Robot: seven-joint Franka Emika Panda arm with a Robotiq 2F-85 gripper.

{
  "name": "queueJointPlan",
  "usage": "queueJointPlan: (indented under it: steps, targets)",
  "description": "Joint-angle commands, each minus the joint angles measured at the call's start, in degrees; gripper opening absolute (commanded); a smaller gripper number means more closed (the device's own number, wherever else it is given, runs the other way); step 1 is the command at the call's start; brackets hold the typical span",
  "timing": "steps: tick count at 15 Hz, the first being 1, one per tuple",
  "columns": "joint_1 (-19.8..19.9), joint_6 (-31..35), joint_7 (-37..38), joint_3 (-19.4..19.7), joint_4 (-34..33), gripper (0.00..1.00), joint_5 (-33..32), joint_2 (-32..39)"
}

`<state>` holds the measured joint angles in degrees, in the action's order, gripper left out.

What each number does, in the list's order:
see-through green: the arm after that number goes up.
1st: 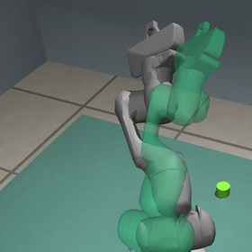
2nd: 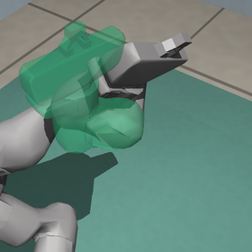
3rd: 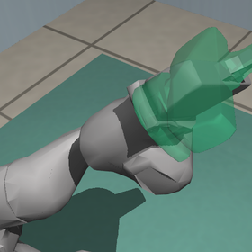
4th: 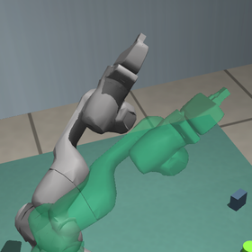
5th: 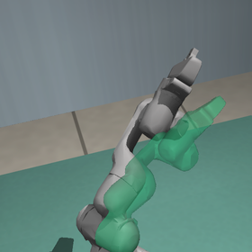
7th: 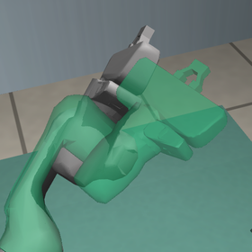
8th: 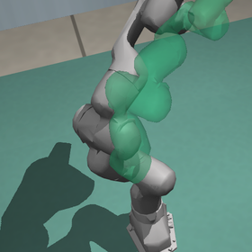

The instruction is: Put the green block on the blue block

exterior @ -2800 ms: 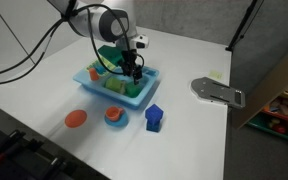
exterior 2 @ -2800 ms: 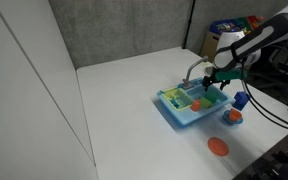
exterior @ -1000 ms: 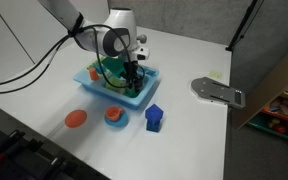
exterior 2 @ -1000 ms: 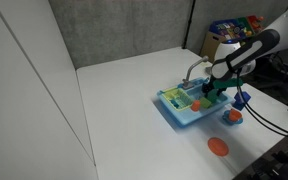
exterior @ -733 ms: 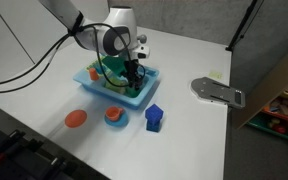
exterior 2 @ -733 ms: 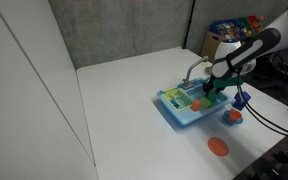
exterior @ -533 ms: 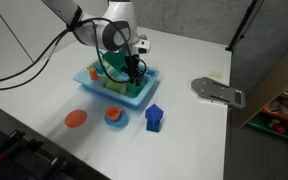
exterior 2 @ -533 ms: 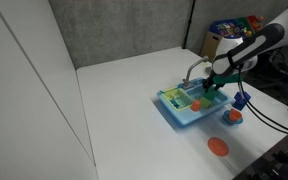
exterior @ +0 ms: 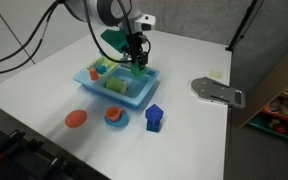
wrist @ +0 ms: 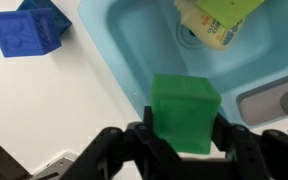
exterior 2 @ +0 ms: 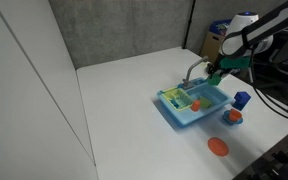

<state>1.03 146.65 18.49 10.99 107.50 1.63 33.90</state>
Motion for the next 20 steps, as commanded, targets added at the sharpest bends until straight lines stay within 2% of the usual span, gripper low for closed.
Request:
queueJointPlan:
  steps: [1, 7, 14, 20]
  targets:
    - [2.18, -2.65, -0.57, 0.86, -0.44, 0.30, -0.08, -2.20]
    - [6.66, -3.61, -2.39, 2.56, 0.00, 0.30, 0.17, -3.36]
    - [12.23, -4.05, -10.93, 3.12, 6.33, 0.30, -0.38, -7.72]
    - [14.23, -1.14, -16.01, 3.34, 12.03, 0.30, -0.94, -8.69]
